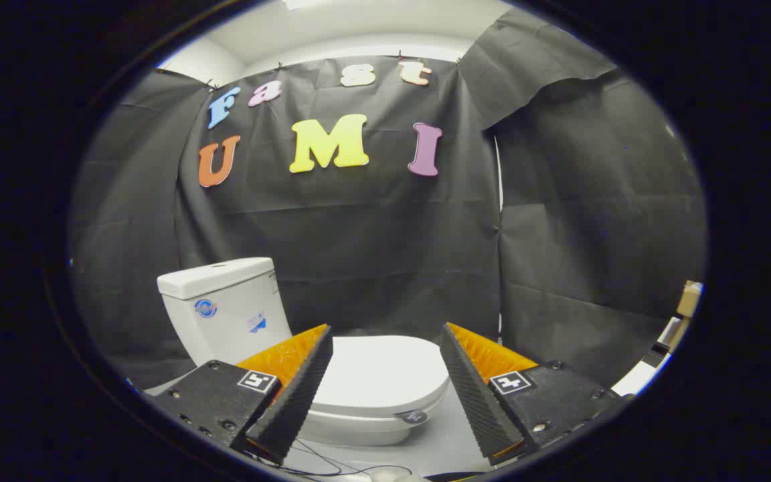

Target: Open the toilet lid.

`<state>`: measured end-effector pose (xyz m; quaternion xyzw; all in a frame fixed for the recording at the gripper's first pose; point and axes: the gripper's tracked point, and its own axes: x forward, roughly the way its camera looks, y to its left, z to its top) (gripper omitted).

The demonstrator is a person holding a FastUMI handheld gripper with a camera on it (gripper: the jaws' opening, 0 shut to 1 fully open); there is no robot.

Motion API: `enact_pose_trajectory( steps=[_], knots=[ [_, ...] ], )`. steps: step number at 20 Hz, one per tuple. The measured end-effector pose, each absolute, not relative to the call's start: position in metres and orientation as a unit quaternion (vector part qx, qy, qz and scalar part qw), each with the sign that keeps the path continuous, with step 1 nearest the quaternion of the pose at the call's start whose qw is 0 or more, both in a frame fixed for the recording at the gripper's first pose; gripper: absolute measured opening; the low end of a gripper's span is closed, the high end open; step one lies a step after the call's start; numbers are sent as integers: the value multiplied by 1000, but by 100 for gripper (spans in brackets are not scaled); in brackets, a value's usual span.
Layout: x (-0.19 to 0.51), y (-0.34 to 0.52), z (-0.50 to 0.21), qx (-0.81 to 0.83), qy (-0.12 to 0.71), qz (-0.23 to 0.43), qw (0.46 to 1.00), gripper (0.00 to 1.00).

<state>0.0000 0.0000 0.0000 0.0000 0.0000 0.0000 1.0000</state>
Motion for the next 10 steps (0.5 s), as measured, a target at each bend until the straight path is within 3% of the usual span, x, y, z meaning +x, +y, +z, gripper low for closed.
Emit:
enact_pose_trajectory(
  steps=[10],
  knots=[
    [-5, -22, 22, 6, -9, -16, 1000, 100]
  ],
)
